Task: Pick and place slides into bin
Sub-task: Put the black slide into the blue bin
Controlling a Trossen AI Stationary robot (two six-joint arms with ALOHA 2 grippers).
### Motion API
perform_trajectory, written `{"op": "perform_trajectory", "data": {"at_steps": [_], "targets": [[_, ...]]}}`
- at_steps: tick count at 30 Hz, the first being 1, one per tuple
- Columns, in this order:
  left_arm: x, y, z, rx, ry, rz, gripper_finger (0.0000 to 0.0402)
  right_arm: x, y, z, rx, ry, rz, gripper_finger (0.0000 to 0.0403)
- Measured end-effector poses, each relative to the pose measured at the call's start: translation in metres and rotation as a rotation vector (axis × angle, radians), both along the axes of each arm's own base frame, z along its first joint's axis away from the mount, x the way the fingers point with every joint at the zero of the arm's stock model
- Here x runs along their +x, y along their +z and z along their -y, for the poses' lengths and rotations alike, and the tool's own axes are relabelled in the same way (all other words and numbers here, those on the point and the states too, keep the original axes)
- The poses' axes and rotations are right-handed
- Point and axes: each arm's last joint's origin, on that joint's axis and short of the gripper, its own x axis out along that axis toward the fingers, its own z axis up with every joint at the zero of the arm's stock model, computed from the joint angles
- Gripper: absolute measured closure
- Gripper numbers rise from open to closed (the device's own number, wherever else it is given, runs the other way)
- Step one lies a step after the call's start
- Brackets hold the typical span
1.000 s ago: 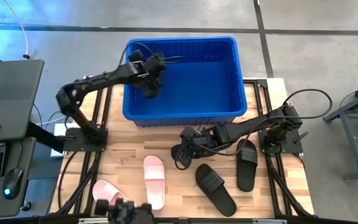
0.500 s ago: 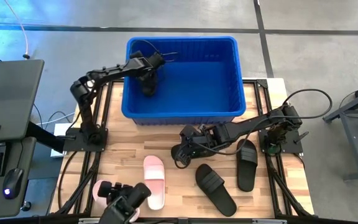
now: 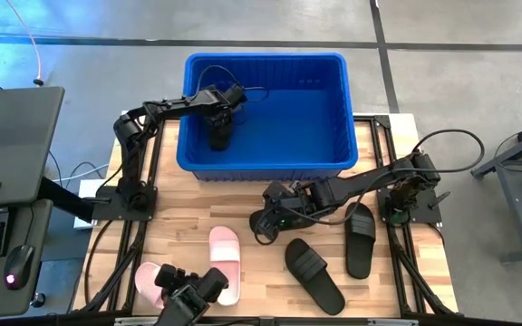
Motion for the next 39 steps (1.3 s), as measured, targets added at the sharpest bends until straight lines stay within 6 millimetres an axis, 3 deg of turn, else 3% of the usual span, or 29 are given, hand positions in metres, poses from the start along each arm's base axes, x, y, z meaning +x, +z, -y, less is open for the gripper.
{"op": "perform_trajectory", "data": {"at_steps": [4, 7, 13, 18, 24, 26, 30, 36, 39], "targets": [[0.003, 0.008, 0.001, -0.019, -0.008, -0.021, 0.0238, 0.000, 0.000, 0.000, -0.001, 0.001, -0.006, 0.0258], [0.005, 0.026, 0.003, -0.050, -0.013, -0.057, 0.0216, -0.001, -0.001, 0.000, 0.009, 0.008, -0.016, 0.0258], [0.014, 0.083, 0.007, -0.052, -0.035, -0.080, 0.0193, -0.001, -0.001, 0.000, 0.013, 0.007, -0.020, 0.0258], [0.027, 0.144, 0.028, -0.020, -0.113, -0.059, 0.0195, -0.007, -0.003, -0.007, 0.052, 0.004, -0.068, 0.0258], [0.044, 0.218, 0.080, 0.047, -0.323, -0.016, 0.0211, -0.023, -0.007, -0.029, 0.088, -0.027, -0.150, 0.0258], [0.047, 0.233, 0.104, 0.061, -0.416, 0.003, 0.0217, -0.030, -0.008, -0.039, 0.096, -0.034, -0.176, 0.0258], [0.043, 0.250, 0.156, 0.039, -0.603, 0.045, 0.0227, -0.043, -0.010, -0.057, 0.113, -0.072, -0.211, 0.0258], [0.046, 0.262, 0.223, -0.038, -0.790, 0.143, 0.0239, -0.066, -0.013, -0.078, 0.134, -0.193, -0.290, 0.0258], [0.049, 0.264, 0.254, -0.058, -0.890, 0.160, 0.0245, -0.079, -0.014, -0.093, 0.142, -0.167, -0.337, 0.0258]]}}
